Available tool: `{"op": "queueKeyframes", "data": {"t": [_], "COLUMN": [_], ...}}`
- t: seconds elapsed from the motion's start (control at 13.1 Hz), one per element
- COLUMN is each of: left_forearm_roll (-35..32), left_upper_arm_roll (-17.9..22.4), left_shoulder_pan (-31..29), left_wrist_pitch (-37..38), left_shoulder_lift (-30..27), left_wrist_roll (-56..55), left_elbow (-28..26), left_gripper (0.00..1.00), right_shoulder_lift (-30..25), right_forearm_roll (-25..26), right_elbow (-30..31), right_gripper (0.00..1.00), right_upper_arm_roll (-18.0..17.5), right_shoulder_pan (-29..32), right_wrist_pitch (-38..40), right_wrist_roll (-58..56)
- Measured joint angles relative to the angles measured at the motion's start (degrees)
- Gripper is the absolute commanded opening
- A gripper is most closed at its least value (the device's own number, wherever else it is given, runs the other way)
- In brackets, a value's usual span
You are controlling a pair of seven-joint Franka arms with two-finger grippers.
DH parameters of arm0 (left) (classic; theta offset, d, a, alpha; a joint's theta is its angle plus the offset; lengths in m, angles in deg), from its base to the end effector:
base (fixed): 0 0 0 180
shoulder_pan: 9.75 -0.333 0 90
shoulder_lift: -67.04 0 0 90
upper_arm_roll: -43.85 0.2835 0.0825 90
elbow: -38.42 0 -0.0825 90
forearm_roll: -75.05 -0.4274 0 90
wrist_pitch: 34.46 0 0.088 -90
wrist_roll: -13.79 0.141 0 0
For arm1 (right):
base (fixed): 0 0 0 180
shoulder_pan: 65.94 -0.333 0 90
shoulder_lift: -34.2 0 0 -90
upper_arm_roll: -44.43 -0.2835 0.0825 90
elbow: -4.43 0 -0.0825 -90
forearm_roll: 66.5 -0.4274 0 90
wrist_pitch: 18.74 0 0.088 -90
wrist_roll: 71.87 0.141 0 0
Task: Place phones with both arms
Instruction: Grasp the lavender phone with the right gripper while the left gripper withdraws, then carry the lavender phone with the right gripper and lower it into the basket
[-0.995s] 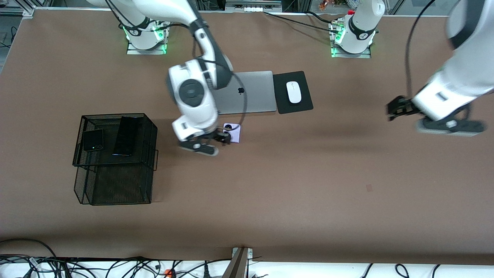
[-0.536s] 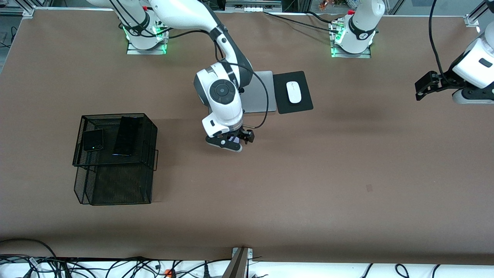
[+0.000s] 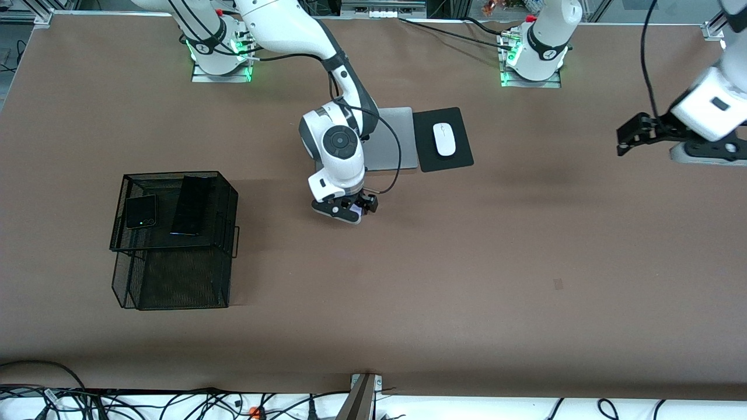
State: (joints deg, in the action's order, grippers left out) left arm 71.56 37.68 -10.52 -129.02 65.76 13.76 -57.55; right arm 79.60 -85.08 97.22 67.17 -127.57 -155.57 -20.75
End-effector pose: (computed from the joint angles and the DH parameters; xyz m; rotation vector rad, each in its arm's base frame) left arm 0.5947 -0.0485 0.5245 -3.0747 0.1517 -0.0009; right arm 0.5338 0.4596 0.1023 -3.0956 0.5194 -0.1138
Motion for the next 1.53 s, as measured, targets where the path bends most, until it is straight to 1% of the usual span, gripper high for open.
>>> {"op": "queueKeyframes", "data": {"t": [0.15,0.61,0.69,0.77,1.0,1.15,1.23,1.3,1.53], "left_forearm_roll": [-0.5,-0.5,-0.5,-0.5,-0.5,-0.5,-0.5,-0.5,-0.5], "left_upper_arm_roll": [-0.5,0.1,0.1,0.1,0.1,0.1,0.1,0.1,-0.1], "left_shoulder_pan": [0.0,-0.5,-0.5,-0.5,-0.5,-0.5,-0.5,-0.5,-0.5], "left_wrist_pitch": [0.0,0.0,0.0,0.0,0.0,0.1,0.1,0.1,0.1], "left_shoulder_lift": [0.0,0.0,0.0,0.0,0.0,0.0,0.0,0.0,0.0], "left_wrist_roll": [0.0,0.0,0.0,0.0,0.0,0.0,0.0,0.0,0.0], "left_elbow": [0.1,0.1,0.1,0.1,0.1,0.1,0.1,0.1,0.2], "left_gripper": [1.00,1.00,1.00,1.00,1.00,1.00,1.00,1.00,1.00], "right_shoulder_lift": [0.0,0.0,0.0,0.0,0.0,-0.1,-0.1,-0.1,-0.2], "right_forearm_roll": [0.0,0.0,0.0,0.0,0.0,0.0,0.0,0.0,0.0], "right_elbow": [0.7,2.2,2.4,2.5,2.6,2.6,2.6,2.6,2.4], "right_gripper": [1.00,1.00,0.98,0.90,0.46,0.21,0.12,0.08,0.07], "right_upper_arm_roll": [0.0,0.1,0.1,0.1,0.1,0.1,0.1,0.1,0.2], "right_shoulder_pan": [-0.1,-0.1,-0.1,-0.2,-0.2,-0.2,-0.2,-0.2,-0.2], "right_wrist_pitch": [-0.4,-2.1,-2.3,-2.5,-2.9,-3.0,-3.0,-3.0,-3.3], "right_wrist_roll": [0.0,0.0,-0.1,-0.1,-0.2,-0.6,-0.9,-1.1,-1.7]}}
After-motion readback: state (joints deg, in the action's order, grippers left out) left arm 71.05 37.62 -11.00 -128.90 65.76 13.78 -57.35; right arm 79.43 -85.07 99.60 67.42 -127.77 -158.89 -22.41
